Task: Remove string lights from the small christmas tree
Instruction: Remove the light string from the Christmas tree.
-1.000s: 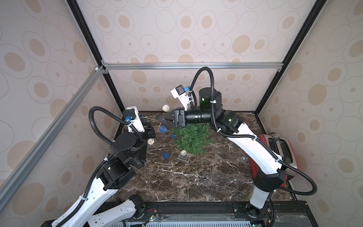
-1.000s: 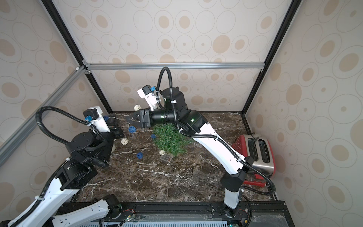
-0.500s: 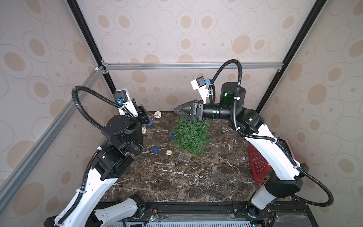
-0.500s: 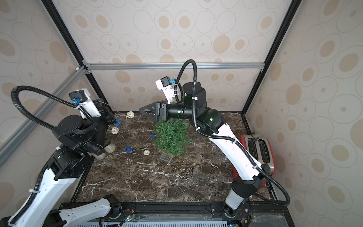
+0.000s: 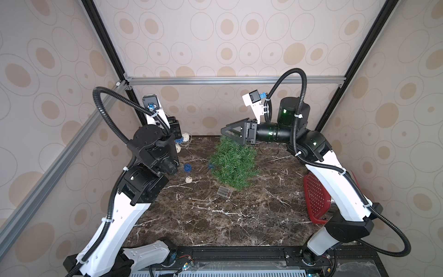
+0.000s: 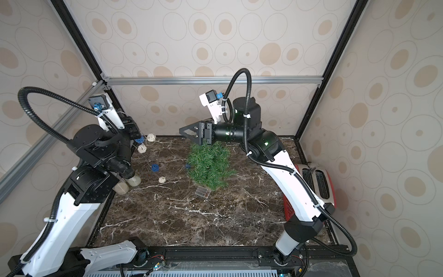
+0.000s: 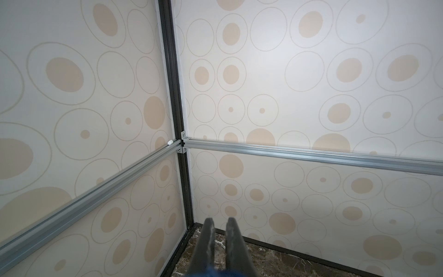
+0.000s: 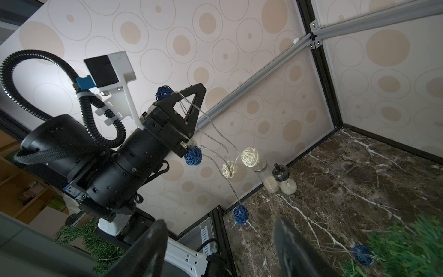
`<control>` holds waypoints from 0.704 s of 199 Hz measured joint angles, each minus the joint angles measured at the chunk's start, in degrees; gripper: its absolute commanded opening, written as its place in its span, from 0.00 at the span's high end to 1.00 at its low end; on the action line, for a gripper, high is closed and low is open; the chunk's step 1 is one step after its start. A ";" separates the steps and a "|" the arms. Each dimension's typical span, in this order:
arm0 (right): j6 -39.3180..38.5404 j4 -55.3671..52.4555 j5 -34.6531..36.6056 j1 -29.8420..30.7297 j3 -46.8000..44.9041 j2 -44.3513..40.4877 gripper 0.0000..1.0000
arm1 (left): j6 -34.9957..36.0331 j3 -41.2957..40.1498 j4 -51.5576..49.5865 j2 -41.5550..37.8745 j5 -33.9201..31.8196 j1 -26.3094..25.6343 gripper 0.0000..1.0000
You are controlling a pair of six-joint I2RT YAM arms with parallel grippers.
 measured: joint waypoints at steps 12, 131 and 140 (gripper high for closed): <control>-0.90 -0.87 -0.37 -0.85 2.36 1.18 0.27 | -0.37 1.38 -0.11 1.42 0.98 2.38 1.00; -4.44 -5.53 -3.56 -9.07 14.36 11.15 0.27 | -7.89 13.94 -4.81 16.15 10.54 17.92 1.00; -4.85 -5.62 -3.61 -9.18 14.34 11.15 0.27 | -8.48 12.04 -5.14 15.28 11.10 17.94 1.00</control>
